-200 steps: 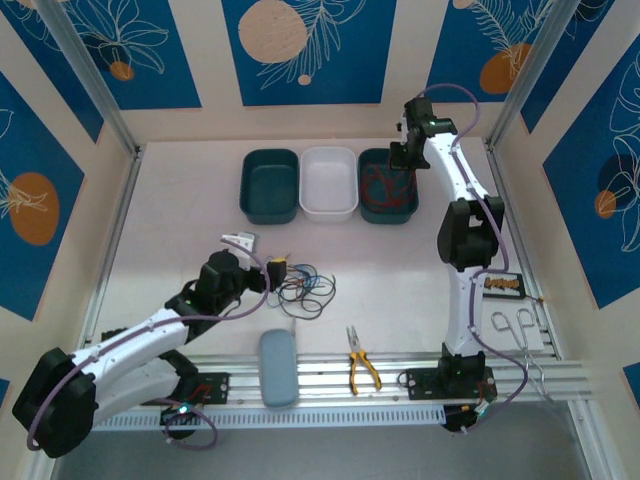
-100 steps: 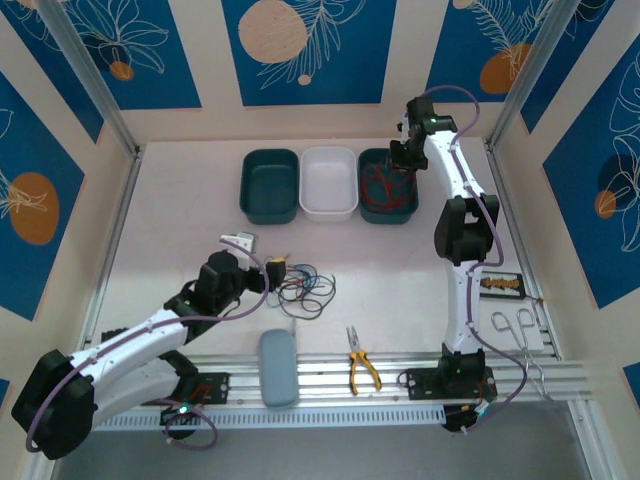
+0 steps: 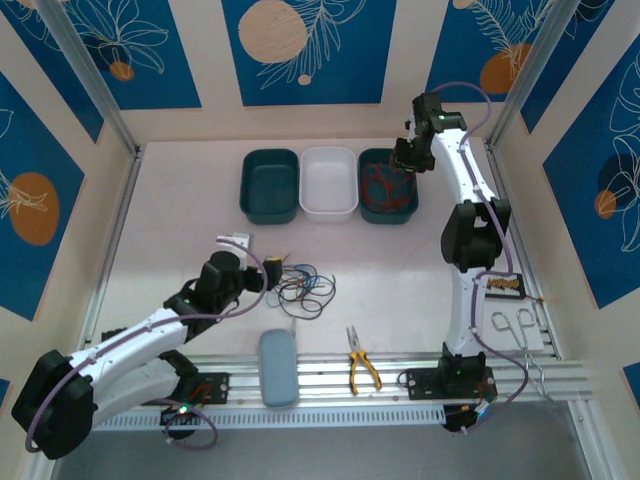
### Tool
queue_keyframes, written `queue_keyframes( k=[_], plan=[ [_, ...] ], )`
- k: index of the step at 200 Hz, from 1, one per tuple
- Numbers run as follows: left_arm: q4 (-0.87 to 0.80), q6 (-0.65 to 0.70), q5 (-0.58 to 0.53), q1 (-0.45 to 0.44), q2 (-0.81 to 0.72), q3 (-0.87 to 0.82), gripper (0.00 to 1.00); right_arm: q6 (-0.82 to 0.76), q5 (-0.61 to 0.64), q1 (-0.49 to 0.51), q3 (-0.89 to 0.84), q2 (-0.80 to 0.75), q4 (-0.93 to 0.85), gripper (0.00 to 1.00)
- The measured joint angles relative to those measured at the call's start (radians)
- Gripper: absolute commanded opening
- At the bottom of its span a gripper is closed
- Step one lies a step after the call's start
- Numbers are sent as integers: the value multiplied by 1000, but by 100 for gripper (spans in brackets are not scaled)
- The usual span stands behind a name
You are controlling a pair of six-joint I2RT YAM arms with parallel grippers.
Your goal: Untangle the cables
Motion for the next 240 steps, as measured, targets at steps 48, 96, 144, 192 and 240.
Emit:
queue_keyframes(
  k=[48,96,144,192,240],
  plan=[
    [-196,-121,-68,17,32,130,100,53,2,95,-233,-284,43,43],
    [-319,-224,-16,79,77,183,100,117,-5,257,-381,-374,59,46],
    [-349,-318,39,136,91,177,100,210,-13,459,-413,-317,58,46],
    [-326,-407,61,195,56,75,100,270,-63,584,-329,-103,54,46],
    [-330,-436,55,198,-20,28,100,299,-53,651,-177,81,16,45]
  ],
)
